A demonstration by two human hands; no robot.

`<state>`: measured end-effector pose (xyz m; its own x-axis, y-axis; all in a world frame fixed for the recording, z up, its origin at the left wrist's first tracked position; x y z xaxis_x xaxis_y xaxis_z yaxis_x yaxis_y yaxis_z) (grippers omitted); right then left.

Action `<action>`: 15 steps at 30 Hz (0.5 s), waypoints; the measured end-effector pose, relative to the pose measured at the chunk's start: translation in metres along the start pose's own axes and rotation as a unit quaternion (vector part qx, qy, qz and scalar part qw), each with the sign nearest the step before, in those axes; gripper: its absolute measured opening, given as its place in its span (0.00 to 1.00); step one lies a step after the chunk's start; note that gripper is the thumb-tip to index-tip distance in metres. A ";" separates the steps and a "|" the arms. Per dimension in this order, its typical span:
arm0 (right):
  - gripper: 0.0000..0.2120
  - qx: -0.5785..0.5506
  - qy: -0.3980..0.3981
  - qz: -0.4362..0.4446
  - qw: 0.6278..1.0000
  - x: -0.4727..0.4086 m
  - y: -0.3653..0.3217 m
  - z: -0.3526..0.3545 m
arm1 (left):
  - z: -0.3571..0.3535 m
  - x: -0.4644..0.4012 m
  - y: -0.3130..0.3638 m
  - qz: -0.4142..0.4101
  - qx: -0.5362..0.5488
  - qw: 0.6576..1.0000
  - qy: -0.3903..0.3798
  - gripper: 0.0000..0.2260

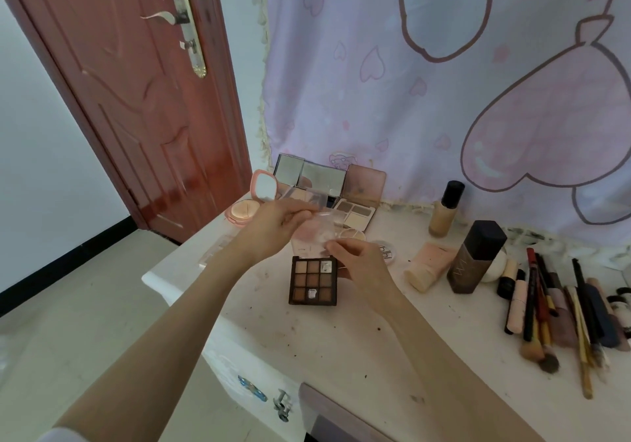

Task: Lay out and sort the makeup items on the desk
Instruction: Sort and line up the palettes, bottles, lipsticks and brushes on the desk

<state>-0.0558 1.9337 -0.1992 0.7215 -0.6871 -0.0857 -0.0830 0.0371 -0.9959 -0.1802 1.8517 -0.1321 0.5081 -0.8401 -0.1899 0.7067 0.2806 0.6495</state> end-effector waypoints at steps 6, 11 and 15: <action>0.09 0.059 0.071 -0.028 0.995 -0.023 0.016 -0.001 | 0.009 0.036 -0.087 0.223 -0.186 0.951 0.103 0.26; 0.08 0.094 0.087 -0.019 0.992 -0.040 0.011 -0.021 | 0.007 0.063 -0.123 0.285 -0.179 0.939 0.077 0.25; 0.10 0.121 0.072 -0.015 0.990 -0.052 0.007 -0.050 | 0.022 0.072 -0.134 0.298 -0.150 0.935 0.124 0.23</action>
<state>-0.1281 1.9333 -0.2007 0.6135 -0.7867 -0.0686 0.1160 0.1757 -0.9776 -0.2492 1.7438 -0.2168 0.9274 -0.3708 -0.0486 0.3495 0.8132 0.4654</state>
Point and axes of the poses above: each hand's wrist, its own x-axis away from the middle knuckle, its own z-axis out of the back of the hand, y = z × x, the point moved 5 cm from there along -x, towards the middle knuckle, and after that the axes turned 8 degrees about z, right-handed, at the moved point
